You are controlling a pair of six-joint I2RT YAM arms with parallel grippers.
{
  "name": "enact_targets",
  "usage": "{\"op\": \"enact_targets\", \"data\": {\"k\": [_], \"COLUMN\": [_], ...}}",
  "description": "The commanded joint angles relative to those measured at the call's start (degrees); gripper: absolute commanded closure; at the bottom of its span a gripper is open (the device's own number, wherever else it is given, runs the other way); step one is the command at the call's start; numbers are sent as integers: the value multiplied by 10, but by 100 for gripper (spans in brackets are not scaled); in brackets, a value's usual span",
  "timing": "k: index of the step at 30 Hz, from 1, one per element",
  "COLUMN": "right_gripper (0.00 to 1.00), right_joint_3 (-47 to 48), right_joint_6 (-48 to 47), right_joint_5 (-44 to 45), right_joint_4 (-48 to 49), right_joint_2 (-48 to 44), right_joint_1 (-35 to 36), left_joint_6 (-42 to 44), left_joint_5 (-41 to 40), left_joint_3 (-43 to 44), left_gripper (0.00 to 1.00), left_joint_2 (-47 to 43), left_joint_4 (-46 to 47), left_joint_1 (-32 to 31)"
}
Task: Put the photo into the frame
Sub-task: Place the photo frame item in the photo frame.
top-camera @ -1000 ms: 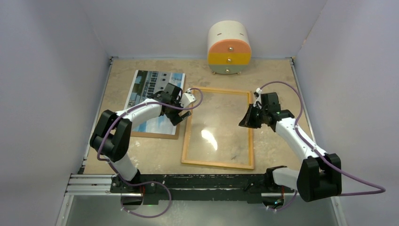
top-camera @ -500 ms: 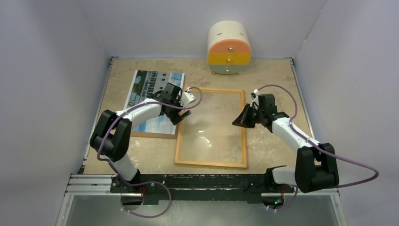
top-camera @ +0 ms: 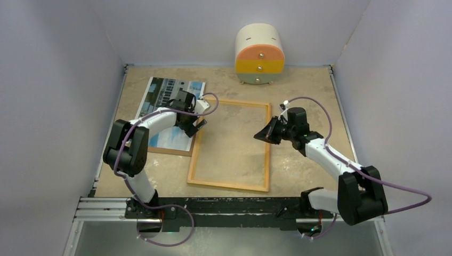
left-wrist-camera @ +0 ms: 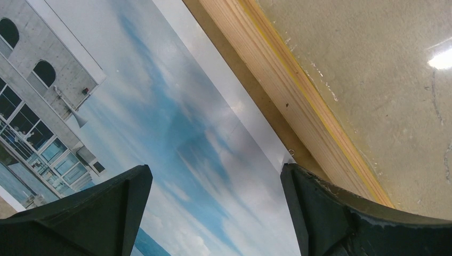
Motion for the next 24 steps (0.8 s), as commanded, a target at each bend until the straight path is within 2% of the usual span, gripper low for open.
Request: {"op": "enact_targets", "data": {"k": [1, 6, 14, 20, 24], "right_gripper": [100, 100, 100, 100, 100], "right_joint_3": [32, 57, 68, 84, 90], "right_joint_6": [32, 64, 123, 165, 172], "right_joint_5": [-25, -51, -69, -89, -90], "right_joint_4": [26, 45, 103, 142, 147], "right_joint_2": [-40, -63, -77, -83, -91], "right_joint_1": [4, 13, 42, 47, 48], "left_joint_6": [4, -7, -18, -17, -16], "left_joint_5": [21, 44, 74, 81, 85], "left_joint_3": [17, 34, 107, 114, 108], "left_gripper": [0, 0, 0, 0, 0], "left_joint_2": [-16, -36, -65, -61, -64], "left_joint_4": [7, -11, -49, -59, -60], "left_joint_1": [1, 19, 115, 166, 178]}}
